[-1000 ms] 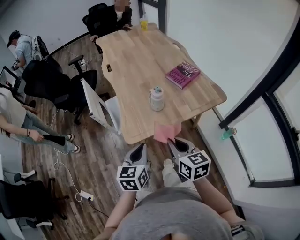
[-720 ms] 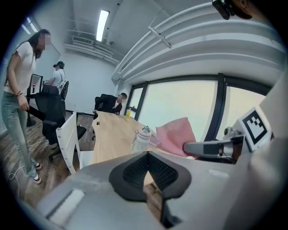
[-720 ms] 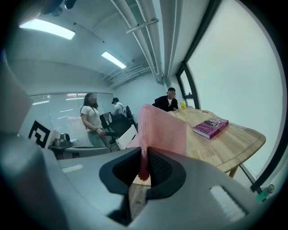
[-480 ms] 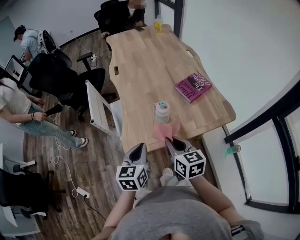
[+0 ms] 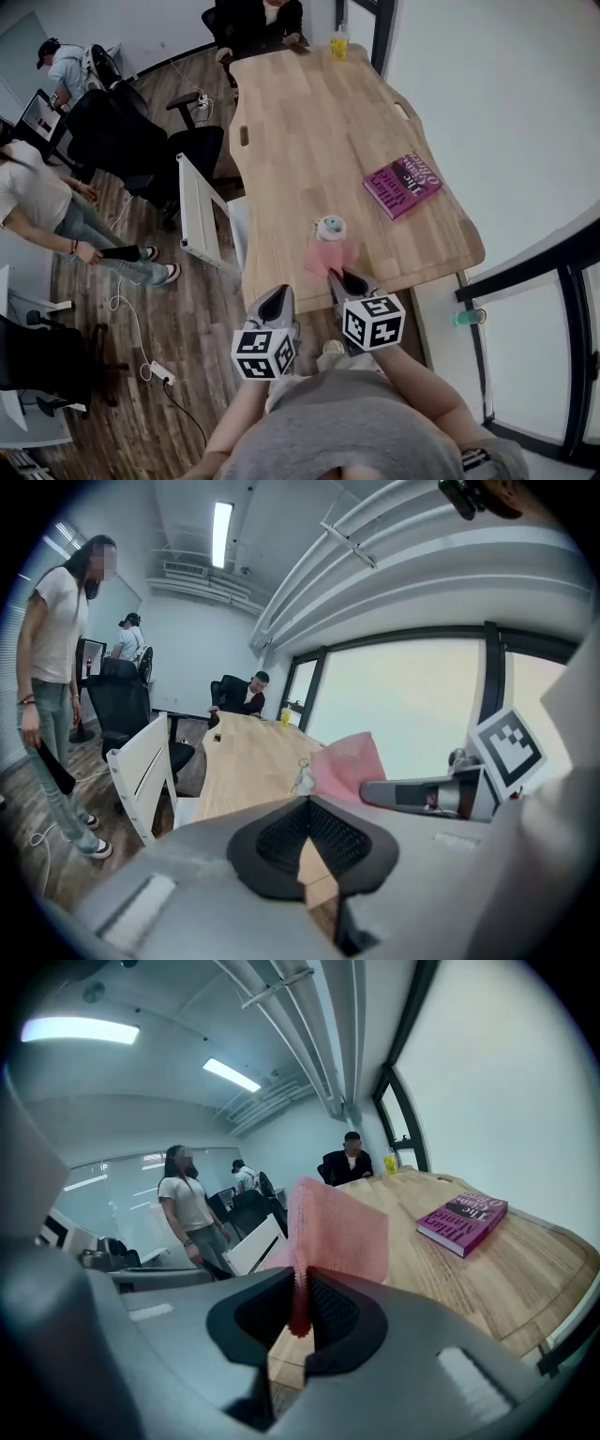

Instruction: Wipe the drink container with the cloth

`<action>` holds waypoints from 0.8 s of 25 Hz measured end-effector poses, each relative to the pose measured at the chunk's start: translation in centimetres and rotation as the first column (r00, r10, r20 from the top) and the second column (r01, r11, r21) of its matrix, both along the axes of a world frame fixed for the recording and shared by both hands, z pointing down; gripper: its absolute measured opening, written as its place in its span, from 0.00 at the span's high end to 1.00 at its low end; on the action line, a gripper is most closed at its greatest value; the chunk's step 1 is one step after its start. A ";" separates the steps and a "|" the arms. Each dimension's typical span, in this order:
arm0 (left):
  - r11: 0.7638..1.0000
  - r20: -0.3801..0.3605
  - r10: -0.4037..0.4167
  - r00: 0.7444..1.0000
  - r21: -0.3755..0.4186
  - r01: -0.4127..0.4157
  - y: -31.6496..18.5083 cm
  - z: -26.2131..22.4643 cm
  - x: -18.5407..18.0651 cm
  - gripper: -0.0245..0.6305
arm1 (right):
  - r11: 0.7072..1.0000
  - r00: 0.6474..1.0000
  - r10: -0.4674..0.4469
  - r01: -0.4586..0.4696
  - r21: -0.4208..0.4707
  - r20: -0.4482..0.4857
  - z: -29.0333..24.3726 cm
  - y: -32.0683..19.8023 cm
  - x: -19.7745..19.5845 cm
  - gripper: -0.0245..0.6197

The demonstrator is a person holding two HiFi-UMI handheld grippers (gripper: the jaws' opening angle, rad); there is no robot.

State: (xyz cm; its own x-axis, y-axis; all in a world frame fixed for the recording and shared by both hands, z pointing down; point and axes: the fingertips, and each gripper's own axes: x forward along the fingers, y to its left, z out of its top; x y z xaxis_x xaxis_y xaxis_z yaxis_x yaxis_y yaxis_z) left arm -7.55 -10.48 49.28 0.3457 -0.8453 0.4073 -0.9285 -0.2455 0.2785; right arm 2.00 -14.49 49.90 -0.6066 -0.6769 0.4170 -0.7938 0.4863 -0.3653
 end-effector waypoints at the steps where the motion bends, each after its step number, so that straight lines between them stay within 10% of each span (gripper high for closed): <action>1: 1.000 0.002 -0.006 1.000 -0.003 0.006 -0.2 0.2 0.0 0.96 | 1.000 1.000 -0.003 0.003 -0.005 -0.001 0.3 -0.3 0.0 0.91; 20: 0.998 0.017 -0.042 0.999 -0.049 0.043 -2.1 1.7 -0.9 0.96 | 0.991 0.998 0.058 -0.056 -0.120 0.017 4.5 -3.7 -0.8 0.91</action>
State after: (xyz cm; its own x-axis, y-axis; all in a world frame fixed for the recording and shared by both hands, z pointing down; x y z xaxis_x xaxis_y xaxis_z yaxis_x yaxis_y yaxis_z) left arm -8.42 -12.62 50.97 0.3032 -0.8379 0.4538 -0.9423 -0.1926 0.2740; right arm 1.21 -18.21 54.44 -0.5779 -0.6564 0.4850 -0.8105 0.3924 -0.4348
